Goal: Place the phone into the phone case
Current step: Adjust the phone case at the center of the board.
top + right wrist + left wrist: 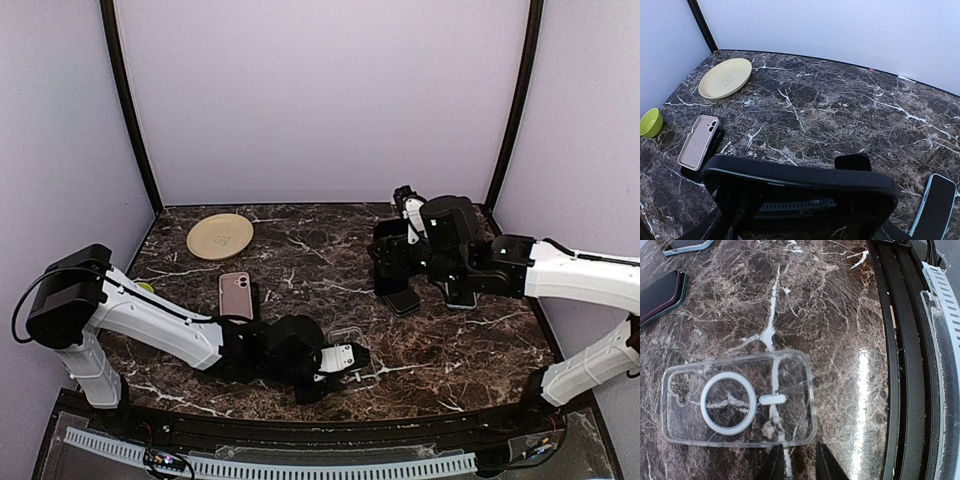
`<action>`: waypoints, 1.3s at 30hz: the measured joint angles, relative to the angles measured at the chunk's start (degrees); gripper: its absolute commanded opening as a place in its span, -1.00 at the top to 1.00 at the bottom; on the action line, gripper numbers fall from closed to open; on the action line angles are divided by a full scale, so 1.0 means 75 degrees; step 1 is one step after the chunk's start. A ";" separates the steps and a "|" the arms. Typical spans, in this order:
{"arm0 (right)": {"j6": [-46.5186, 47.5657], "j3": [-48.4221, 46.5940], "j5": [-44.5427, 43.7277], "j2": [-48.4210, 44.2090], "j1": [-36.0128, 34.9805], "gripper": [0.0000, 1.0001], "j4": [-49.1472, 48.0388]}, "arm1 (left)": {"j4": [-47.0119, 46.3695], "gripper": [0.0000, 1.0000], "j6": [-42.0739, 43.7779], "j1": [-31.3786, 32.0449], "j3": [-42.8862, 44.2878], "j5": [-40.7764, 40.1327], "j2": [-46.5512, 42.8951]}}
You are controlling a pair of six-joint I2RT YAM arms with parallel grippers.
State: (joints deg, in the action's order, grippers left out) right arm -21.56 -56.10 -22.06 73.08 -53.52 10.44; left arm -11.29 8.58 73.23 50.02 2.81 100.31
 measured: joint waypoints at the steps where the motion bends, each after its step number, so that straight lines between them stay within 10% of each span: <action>1: -0.0003 0.0041 -0.0017 -0.0055 0.0003 0.48 0.0000 | 0.0114 0.58 0.0058 0.0000 0.0093 0.0058 0.0064; 39: 0.0189 0.0370 -0.0216 -0.0568 0.0047 0.51 0.0017 | 0.1886 0.59 0.0204 -0.0006 0.0799 -0.0382 0.0545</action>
State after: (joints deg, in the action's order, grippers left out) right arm -20.14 -53.32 -23.68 68.82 -53.17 10.57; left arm 2.85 10.11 73.19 56.01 -0.05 104.40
